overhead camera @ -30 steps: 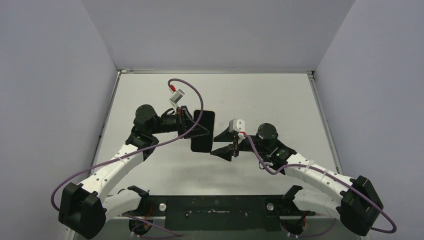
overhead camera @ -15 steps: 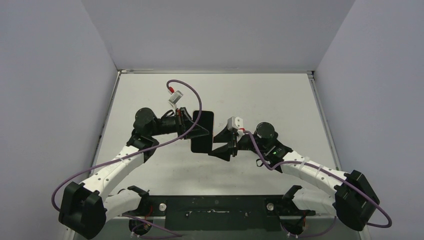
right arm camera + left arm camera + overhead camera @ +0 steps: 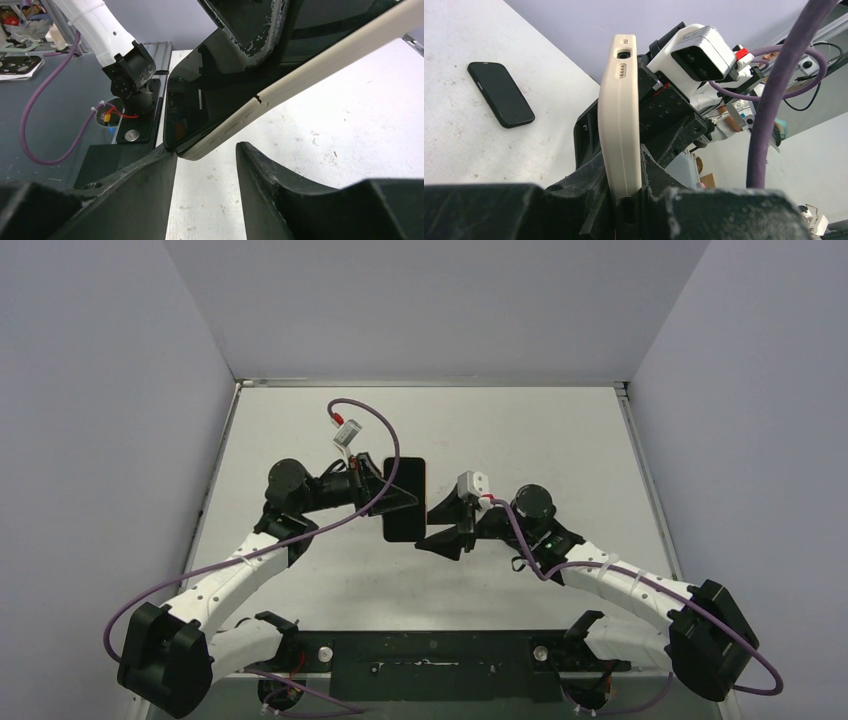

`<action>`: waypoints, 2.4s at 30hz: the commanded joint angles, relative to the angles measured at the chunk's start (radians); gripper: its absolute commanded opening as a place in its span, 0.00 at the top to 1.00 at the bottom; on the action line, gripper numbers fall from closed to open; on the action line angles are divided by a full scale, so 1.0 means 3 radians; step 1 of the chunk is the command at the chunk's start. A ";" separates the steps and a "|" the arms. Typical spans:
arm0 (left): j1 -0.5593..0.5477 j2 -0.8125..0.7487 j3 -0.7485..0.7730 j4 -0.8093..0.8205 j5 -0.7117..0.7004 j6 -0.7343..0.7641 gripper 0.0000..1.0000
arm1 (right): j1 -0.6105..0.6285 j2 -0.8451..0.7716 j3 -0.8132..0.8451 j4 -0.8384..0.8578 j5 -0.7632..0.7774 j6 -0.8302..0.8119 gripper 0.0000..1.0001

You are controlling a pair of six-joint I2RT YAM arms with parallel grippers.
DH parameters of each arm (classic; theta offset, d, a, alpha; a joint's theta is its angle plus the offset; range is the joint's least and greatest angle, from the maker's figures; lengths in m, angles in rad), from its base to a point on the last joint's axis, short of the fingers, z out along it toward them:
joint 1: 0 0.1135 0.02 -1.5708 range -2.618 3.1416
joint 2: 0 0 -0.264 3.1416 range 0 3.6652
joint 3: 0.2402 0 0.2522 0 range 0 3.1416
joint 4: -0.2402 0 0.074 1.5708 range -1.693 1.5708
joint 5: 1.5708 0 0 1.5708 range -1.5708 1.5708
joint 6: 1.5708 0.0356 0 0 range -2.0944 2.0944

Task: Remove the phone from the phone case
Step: Remove the phone case from the phone.

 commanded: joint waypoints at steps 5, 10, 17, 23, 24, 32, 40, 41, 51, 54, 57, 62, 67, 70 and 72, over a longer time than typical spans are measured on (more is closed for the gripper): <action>-0.0068 0.0037 -0.0035 0.0747 0.0068 -0.0473 1.00 | -0.0260 0.0051 0.0058 0.0522 0.0381 0.0170 0.61; -0.0177 0.0118 0.0046 0.0823 0.0156 -0.0545 1.00 | -0.0417 0.0141 0.0064 0.0666 0.0564 0.0437 0.63; -0.0275 0.0166 0.0020 0.0866 0.0036 -0.0528 1.00 | -0.0431 0.0339 0.0286 0.0441 0.0885 0.0704 0.63; -0.0206 0.0115 -0.0110 0.0702 -0.0468 -0.0327 1.00 | -0.0425 0.0341 0.0386 0.0234 0.1041 0.0962 0.59; -0.0182 0.0100 -0.0120 0.0670 -0.0583 -0.0271 1.00 | -0.0427 0.0332 0.0403 0.0155 0.1047 0.0978 0.58; 0.0109 -0.0016 -0.0216 0.0529 -0.1655 -0.0119 1.00 | -0.0430 0.0044 0.0360 -0.0346 0.1118 0.1179 0.44; 0.0127 0.0001 -0.0157 0.0528 -0.1978 -0.0162 1.00 | -0.0425 -0.0283 0.0259 -0.0391 0.1441 0.2063 0.31; 0.0127 -0.0007 -0.0167 0.0527 -0.2011 -0.0182 1.00 | -0.0422 -0.0285 0.0245 -0.0340 0.1455 0.2230 0.31; 0.0122 -0.0026 -0.0242 0.0634 -0.2044 -0.0381 1.00 | -0.0313 -0.0113 0.0223 0.0023 0.1525 0.3295 0.35; 0.0123 0.0002 -0.0247 0.0706 -0.2012 -0.0446 1.00 | -0.0252 -0.0043 0.0267 0.0017 0.1558 0.3351 0.38; 0.0122 0.0037 -0.0267 0.0815 -0.2008 -0.0544 1.00 | -0.0200 0.0044 0.0267 0.0047 0.1590 0.3440 0.40; 0.0117 0.0046 -0.0260 0.0870 -0.2008 -0.0561 1.00 | -0.0139 0.0152 0.0230 0.0307 0.1614 0.3545 0.43; 0.0111 0.0048 -0.0291 0.0886 -0.2003 -0.0566 1.00 | -0.0133 0.0206 0.0256 0.0435 0.1580 0.3575 0.45; 0.0111 0.0048 -0.0308 0.0884 -0.2008 -0.0561 1.00 | -0.0133 0.0205 0.0279 0.0431 0.1581 0.3568 0.46; 0.0111 0.0051 -0.0317 0.0889 -0.2010 -0.0561 1.00 | -0.0133 0.0213 0.0298 0.0406 0.1584 0.3556 0.46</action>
